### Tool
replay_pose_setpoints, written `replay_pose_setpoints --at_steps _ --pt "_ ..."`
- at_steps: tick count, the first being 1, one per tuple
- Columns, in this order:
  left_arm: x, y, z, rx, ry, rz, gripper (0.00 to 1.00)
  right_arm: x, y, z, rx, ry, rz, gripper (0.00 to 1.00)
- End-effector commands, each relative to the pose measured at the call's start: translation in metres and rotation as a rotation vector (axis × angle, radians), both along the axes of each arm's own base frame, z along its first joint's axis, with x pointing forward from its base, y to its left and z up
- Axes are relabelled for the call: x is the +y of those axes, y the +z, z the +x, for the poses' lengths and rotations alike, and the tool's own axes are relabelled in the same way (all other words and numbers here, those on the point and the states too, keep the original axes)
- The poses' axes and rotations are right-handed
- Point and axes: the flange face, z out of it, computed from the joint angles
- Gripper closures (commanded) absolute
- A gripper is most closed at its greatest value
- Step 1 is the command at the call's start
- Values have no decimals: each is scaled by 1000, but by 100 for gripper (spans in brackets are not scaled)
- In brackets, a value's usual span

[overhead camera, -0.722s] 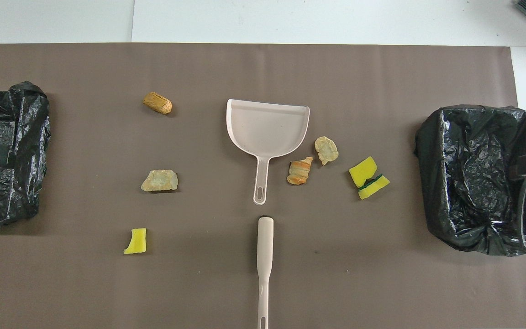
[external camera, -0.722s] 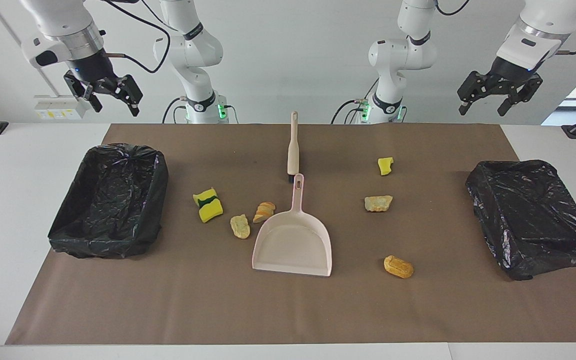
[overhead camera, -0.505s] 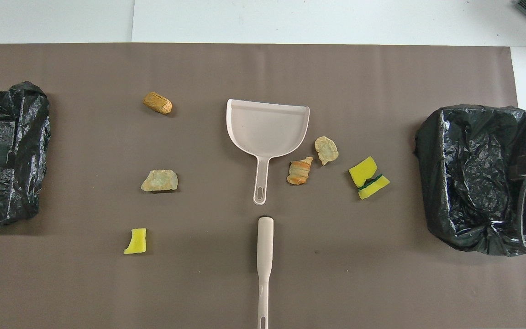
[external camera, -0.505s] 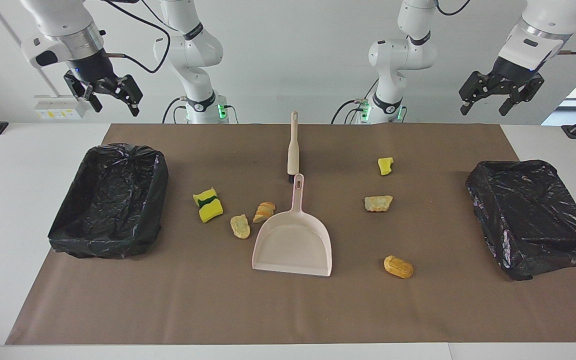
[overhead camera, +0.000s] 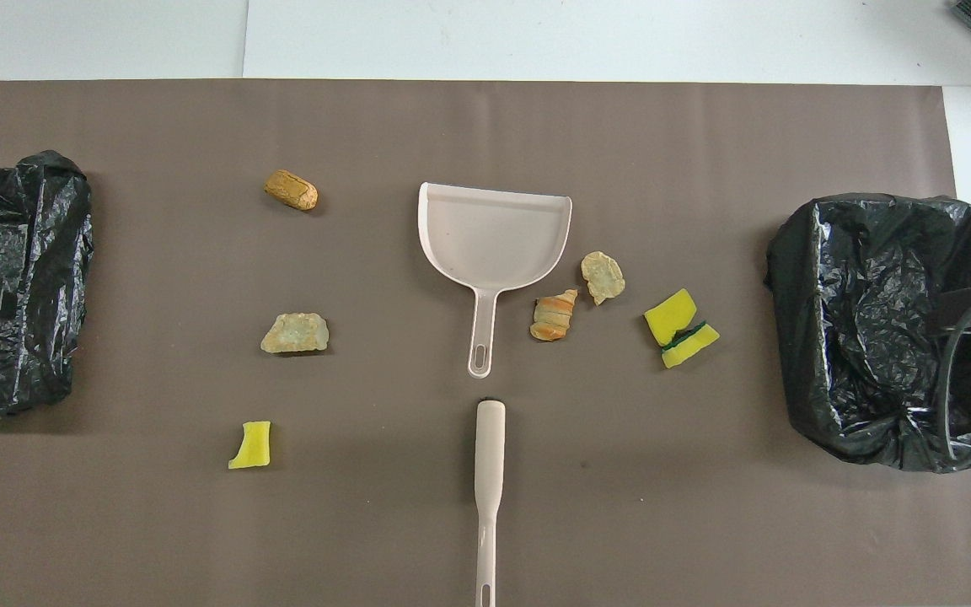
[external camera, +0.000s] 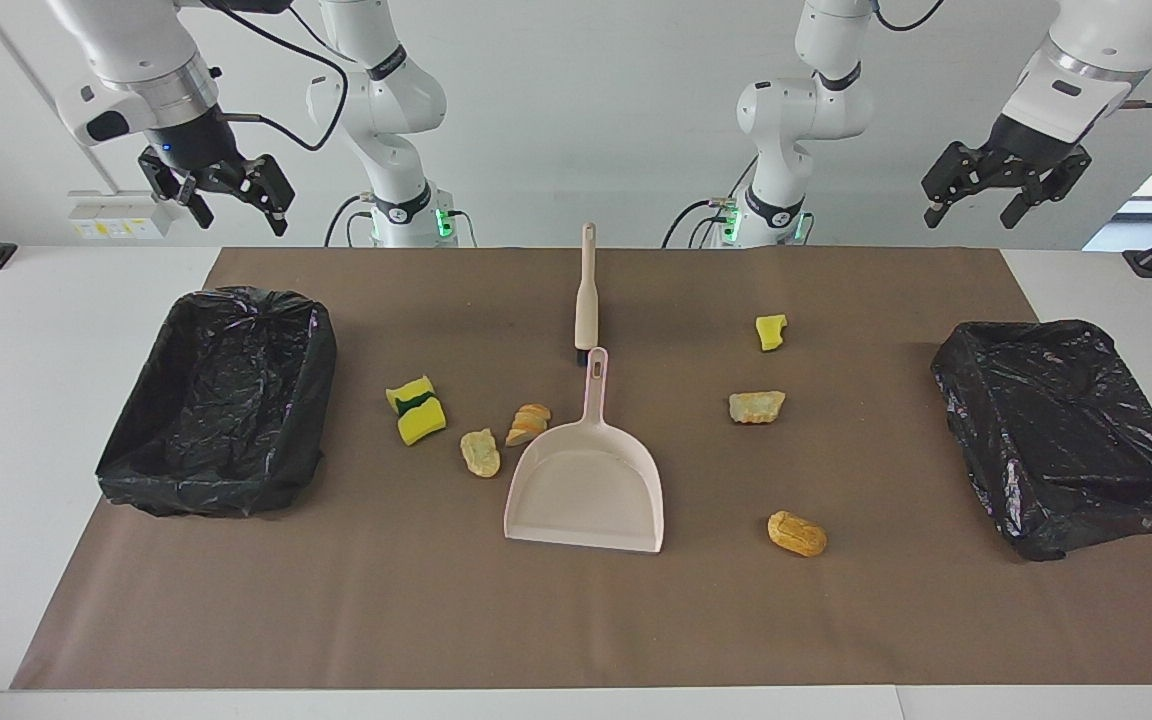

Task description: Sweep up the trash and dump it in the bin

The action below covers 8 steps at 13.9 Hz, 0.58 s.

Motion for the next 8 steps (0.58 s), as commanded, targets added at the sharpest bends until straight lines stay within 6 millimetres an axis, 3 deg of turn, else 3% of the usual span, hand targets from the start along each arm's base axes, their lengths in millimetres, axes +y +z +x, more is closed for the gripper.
replay_pose_setpoints --at_steps 1,8 --pt "-2 1 -7 6 -13 20 0 -5 -2 -2 -18 55 -1 0" --pt "4 1 -7 11 3 20 0 0 -1 2 -42 97 1 0"
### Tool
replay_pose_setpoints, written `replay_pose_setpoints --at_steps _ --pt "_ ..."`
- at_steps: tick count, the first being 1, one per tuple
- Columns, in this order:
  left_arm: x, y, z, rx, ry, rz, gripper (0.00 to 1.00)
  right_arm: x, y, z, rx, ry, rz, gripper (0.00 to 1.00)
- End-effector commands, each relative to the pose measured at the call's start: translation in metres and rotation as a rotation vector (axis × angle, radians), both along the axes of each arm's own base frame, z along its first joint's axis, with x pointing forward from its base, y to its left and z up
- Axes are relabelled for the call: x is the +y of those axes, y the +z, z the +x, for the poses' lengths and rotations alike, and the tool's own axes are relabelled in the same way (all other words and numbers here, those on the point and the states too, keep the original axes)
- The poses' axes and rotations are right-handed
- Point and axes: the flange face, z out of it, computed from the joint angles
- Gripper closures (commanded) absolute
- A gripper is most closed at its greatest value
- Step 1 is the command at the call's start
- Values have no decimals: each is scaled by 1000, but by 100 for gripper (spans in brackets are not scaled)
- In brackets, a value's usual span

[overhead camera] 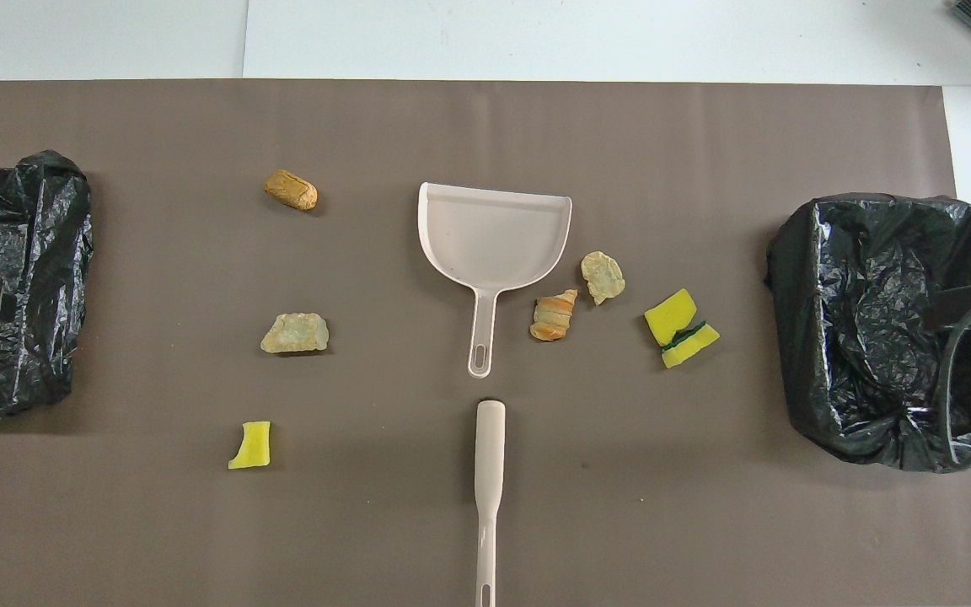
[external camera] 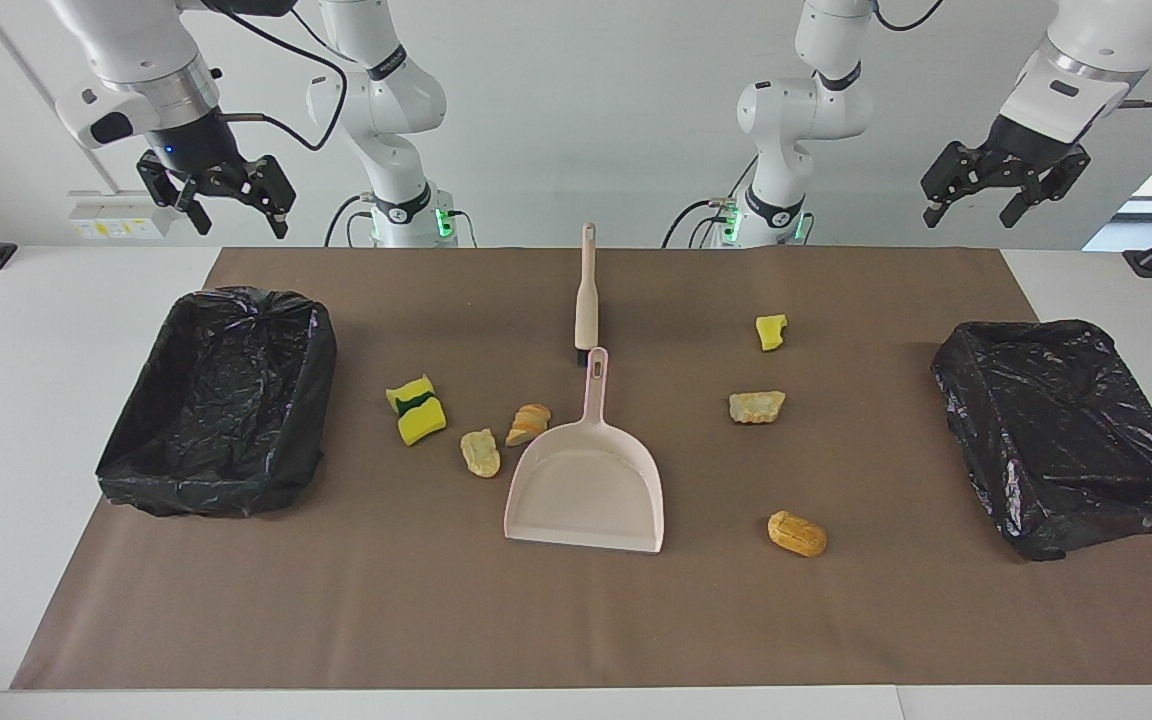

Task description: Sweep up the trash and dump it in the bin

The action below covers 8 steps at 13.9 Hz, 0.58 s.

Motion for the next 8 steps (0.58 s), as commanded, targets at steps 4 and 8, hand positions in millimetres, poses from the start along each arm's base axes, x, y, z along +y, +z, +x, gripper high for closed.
replay_pose_setpoints --at_steps 4,8 --pt "2 1 -7 5 -2 16 0 -1 -4 -3 -6 67 2 0" --pt "2 1 -7 4 -3 15 0 -1 -4 -2 -7 67 2 0"
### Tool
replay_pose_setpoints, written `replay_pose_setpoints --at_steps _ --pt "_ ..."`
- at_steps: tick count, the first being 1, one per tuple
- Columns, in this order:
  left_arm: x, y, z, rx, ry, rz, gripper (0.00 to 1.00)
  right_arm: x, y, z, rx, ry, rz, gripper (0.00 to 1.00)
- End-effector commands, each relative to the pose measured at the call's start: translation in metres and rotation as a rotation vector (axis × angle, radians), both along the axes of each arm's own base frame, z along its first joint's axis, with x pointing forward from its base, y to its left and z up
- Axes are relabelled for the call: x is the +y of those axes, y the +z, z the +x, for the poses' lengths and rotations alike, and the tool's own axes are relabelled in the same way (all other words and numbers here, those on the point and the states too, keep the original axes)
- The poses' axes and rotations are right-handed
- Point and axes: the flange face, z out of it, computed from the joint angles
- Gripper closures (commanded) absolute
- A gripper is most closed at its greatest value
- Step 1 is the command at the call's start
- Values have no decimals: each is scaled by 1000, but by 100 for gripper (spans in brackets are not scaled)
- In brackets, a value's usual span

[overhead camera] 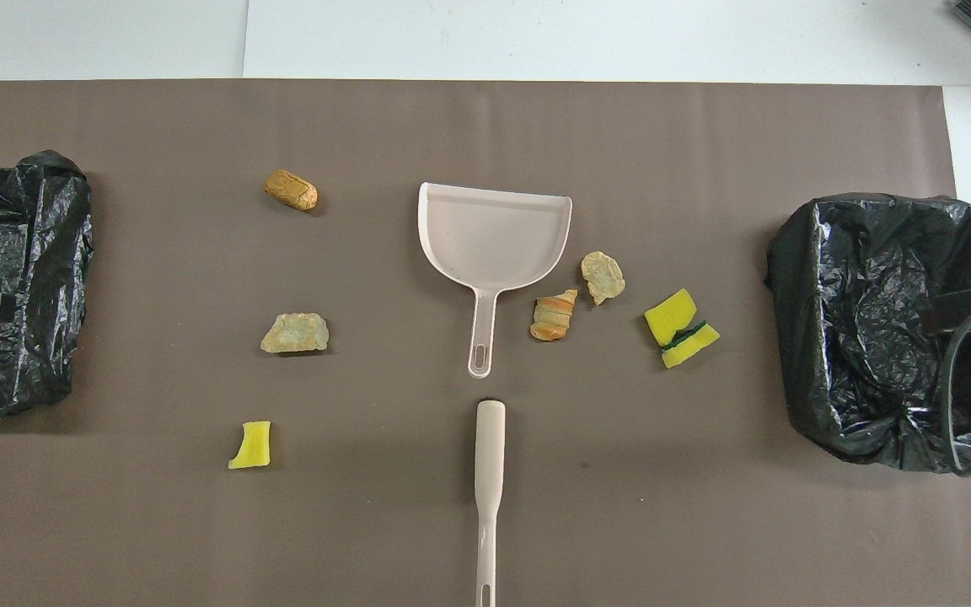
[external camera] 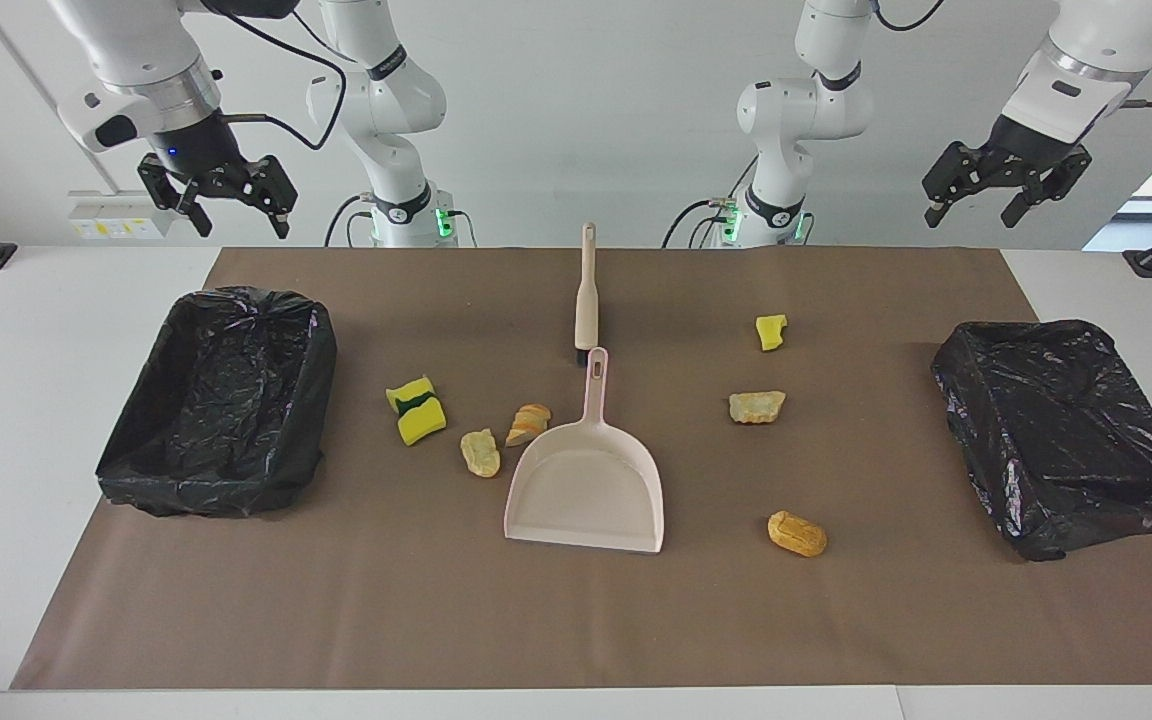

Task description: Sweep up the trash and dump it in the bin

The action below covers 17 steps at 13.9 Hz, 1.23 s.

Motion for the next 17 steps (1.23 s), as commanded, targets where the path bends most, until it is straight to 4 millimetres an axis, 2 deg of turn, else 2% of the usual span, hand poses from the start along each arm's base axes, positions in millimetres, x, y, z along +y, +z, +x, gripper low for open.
replay_pose_setpoints --at_steps 1,15,16,17 --pt "2 1 -6 4 -3 15 0 -2 -1 -2 -15 28 1 0" --pt "4 1 -9 7 -4 15 0 2 -5 0 -4 20 -9 0" --pt "4 1 -9 7 -3 15 0 11 -6 3 -9 26 -12 0" --pt "4 1 -9 7 -4 15 0 33 -17 16 -5 28 -13 0"
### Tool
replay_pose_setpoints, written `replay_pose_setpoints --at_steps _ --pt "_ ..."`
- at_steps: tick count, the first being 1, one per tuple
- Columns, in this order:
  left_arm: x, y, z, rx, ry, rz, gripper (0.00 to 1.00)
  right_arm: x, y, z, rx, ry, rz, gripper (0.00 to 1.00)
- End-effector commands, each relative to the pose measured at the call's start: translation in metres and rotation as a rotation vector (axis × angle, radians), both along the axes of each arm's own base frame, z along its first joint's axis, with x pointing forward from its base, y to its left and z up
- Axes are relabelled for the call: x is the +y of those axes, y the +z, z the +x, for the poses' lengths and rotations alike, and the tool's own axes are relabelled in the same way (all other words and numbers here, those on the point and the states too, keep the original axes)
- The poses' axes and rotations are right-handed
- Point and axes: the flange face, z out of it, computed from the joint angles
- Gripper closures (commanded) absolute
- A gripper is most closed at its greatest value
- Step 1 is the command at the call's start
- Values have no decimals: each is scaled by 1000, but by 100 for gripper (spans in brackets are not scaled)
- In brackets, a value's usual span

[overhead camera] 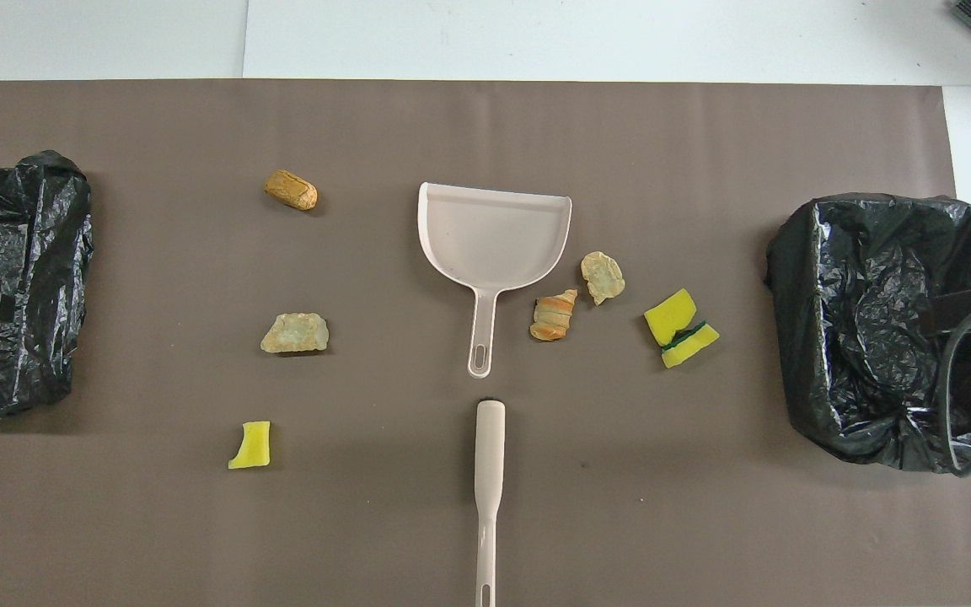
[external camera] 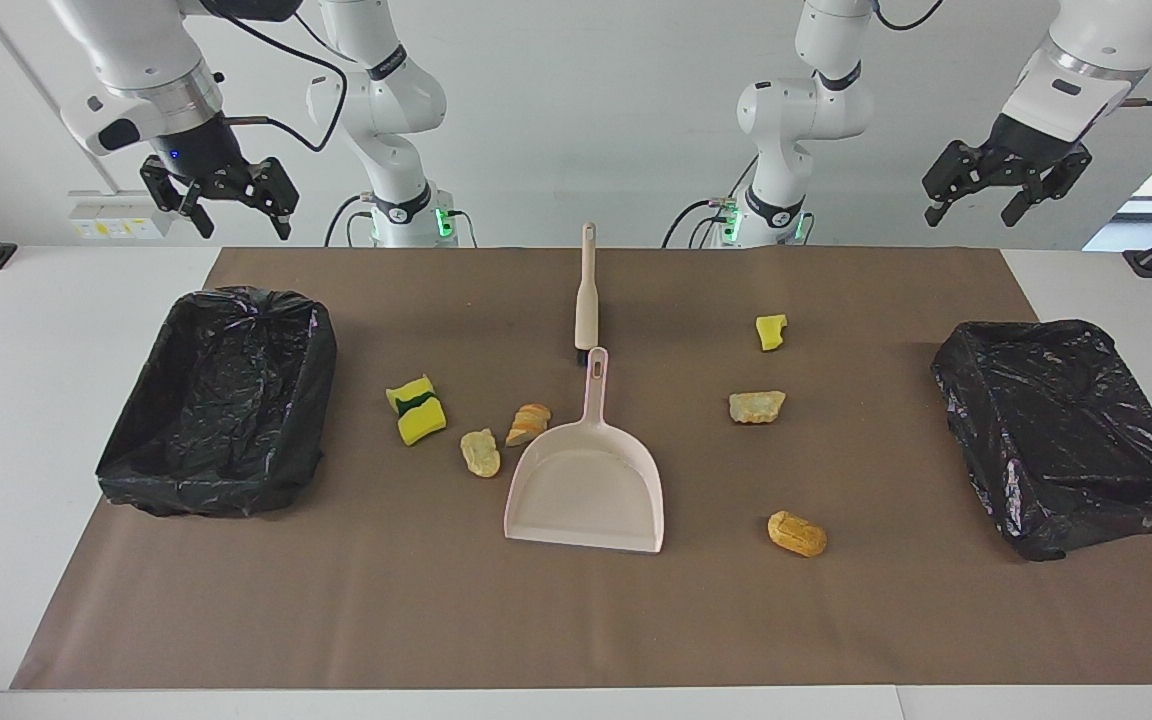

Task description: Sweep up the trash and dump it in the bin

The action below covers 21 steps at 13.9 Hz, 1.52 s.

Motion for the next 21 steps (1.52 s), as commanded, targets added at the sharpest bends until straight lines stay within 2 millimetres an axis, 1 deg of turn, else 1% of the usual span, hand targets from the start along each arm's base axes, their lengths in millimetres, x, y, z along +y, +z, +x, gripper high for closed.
replay_pose_setpoints --at_steps 1,2,3,4,5,6,7,8,9,10,11,13,14,15,16,17,19,20,21 --pt "3 1 -8 7 -7 15 0 55 -14 19 -20 3 -9 0" --pt "2 1 -8 6 -12 15 0 79 -15 21 -27 -23 3 0" --pt "1 1 -8 5 -15 15 0 100 -27 33 -44 -46 8 0" --pt "-2 0 -8 6 -23 15 0 122 -45 48 -51 -54 6 0" --pt "-5 -2 -10 8 -29 15 0 138 -61 59 -40 -61 1 0" --pt "-11 -6 -15 12 -37 14 0 157 -76 75 -38 -82 -3 0" --pt "-22 -16 -23 28 -53 14 0 183 -92 89 -31 -112 7 0" --pt "-44 -28 -38 41 -97 16 0 212 -112 102 -30 -133 10 0" --pt "-59 -43 -52 48 -128 17 0 233 -126 112 -46 -137 17 0" --pt "-78 -59 -68 53 -173 17 0 243 -140 122 -50 -159 28 0" --pt "-101 -74 -89 60 -214 20 0 247 -151 128 -38 -170 44 0" --pt "-139 -116 -132 88 -266 33 0 260 -173 131 -10 -169 62 0" --pt "-157 -136 -150 82 -290 30 0 274 -185 128 -4 -150 56 0" --pt "-180 -149 -168 94 -301 24 0 277 -188 129 -10 -145 57 0" --pt "-199 -159 -182 104 -304 28 0 274 -187 131 -15 -150 61 0" --pt "-216 -168 -194 102 -325 29 0 270 -188 133 -15 -156 61 0" --pt "-242 -184 -220 79 -360 -22 0 271 -187 133 -20 -156 68 0" --pt "-258 -193 -231 70 -364 -33 0 271 -187 133 -20 -157 69 0" --pt "-279 -203 -249 54 -357 -40 0 271 -187 133 -21 -156 66 0"
